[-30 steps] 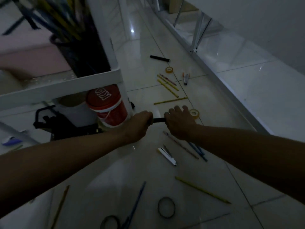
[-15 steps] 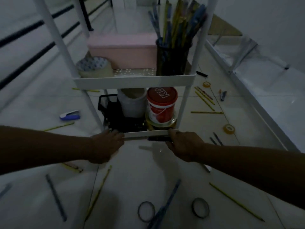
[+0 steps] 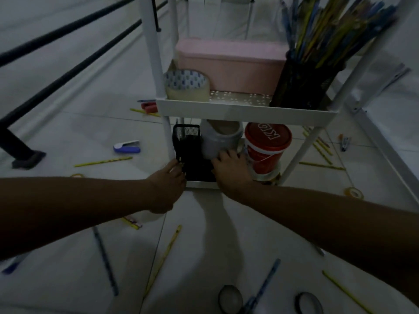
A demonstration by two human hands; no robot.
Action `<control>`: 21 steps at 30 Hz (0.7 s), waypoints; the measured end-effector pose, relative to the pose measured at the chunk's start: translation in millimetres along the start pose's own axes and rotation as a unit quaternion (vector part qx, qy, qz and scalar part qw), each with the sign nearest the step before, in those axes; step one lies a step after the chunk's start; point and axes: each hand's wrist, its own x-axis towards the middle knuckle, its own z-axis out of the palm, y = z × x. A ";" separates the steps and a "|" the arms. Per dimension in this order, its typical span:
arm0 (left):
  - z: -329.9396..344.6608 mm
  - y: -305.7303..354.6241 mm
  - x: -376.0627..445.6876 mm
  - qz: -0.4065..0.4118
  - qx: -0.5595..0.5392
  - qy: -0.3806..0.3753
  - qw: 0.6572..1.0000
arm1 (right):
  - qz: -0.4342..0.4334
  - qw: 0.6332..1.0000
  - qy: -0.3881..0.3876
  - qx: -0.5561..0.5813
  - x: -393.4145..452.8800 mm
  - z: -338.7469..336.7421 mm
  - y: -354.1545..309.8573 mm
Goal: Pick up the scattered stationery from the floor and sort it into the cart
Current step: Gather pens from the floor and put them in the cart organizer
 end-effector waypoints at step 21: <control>-28.1 30.1 29.9 0.061 -0.129 0.187 0.972 | 0.000 0.998 -0.051 0.023 -62.1 8.8 34.1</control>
